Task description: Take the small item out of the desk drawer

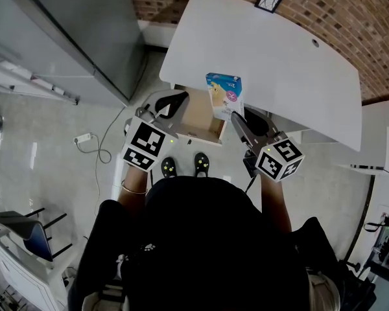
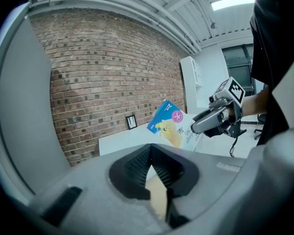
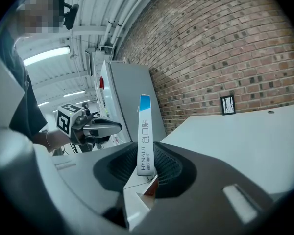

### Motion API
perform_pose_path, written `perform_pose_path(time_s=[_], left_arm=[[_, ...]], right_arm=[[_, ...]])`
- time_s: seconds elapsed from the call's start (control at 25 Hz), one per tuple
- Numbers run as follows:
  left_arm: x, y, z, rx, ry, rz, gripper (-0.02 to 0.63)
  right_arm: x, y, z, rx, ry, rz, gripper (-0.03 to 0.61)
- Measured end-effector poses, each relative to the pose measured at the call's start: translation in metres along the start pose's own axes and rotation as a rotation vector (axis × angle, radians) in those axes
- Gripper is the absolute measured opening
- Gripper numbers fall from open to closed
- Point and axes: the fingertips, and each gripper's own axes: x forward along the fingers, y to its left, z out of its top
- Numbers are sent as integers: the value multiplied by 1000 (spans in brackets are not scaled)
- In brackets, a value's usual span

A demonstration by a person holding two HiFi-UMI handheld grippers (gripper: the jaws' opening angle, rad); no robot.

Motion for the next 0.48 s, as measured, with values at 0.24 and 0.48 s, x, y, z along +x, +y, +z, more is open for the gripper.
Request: perform_pose_path(time_s=[0.24, 0.48], left_arm=[[3, -1, 0, 0, 1, -7, -3], [5, -5, 0, -1, 2, -10, -3]], right_arm=[[0, -1, -1, 5, -4, -2, 107], [-4, -4, -4, 15, -6, -6, 107]])
